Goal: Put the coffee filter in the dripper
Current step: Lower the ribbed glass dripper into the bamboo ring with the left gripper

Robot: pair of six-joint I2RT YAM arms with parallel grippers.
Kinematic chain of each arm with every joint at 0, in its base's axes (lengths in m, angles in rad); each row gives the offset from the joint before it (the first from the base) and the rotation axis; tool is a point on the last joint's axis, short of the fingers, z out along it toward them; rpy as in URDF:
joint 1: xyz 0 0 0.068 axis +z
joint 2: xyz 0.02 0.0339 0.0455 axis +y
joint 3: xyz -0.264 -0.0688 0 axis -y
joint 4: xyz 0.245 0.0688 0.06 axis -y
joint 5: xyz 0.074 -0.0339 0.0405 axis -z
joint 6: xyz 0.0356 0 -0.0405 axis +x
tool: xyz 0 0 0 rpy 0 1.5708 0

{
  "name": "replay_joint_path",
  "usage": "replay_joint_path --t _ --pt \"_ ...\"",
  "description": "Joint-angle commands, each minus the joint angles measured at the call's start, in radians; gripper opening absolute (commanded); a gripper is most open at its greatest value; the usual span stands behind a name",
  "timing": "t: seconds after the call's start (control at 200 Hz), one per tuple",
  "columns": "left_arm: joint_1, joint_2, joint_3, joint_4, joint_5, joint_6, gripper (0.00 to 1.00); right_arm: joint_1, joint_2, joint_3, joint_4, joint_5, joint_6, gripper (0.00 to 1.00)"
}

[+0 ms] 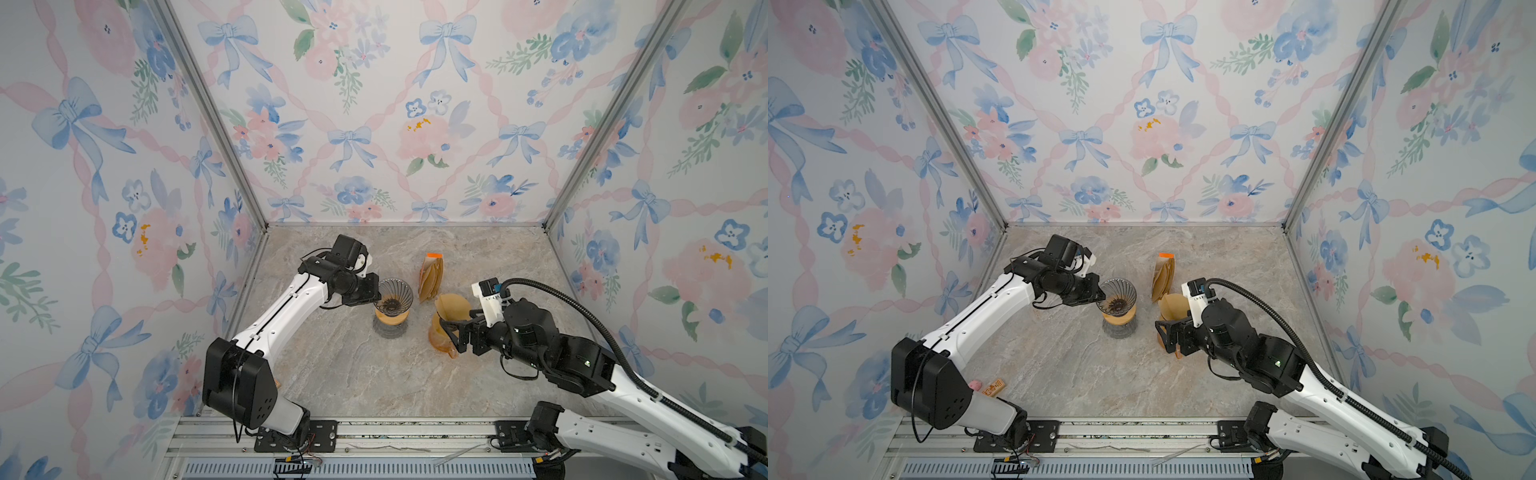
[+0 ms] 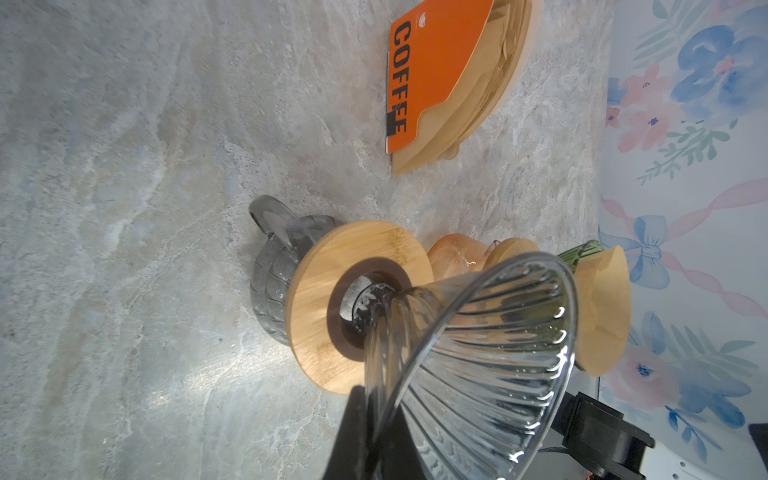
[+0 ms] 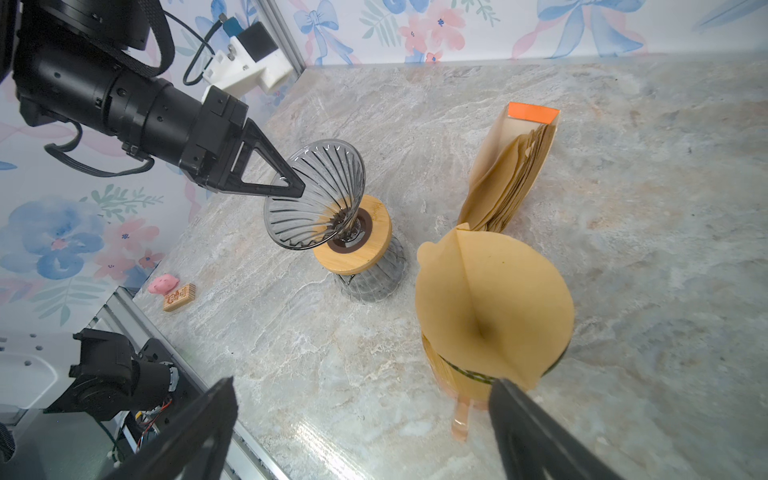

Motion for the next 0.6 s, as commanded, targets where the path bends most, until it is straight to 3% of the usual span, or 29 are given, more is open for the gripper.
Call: replay_joint_path --t 0.0,0.595 --pt "-0.001 0.021 0.016 -0.013 0.018 0.026 0.03 -0.008 -0.012 -0.016 -0.008 0.000 0.013 0.96" --pt "-0.002 0.074 0.028 -0.014 0.017 0.030 0.06 -0.016 -0.017 -0.022 -0.015 0.000 0.016 0.96"
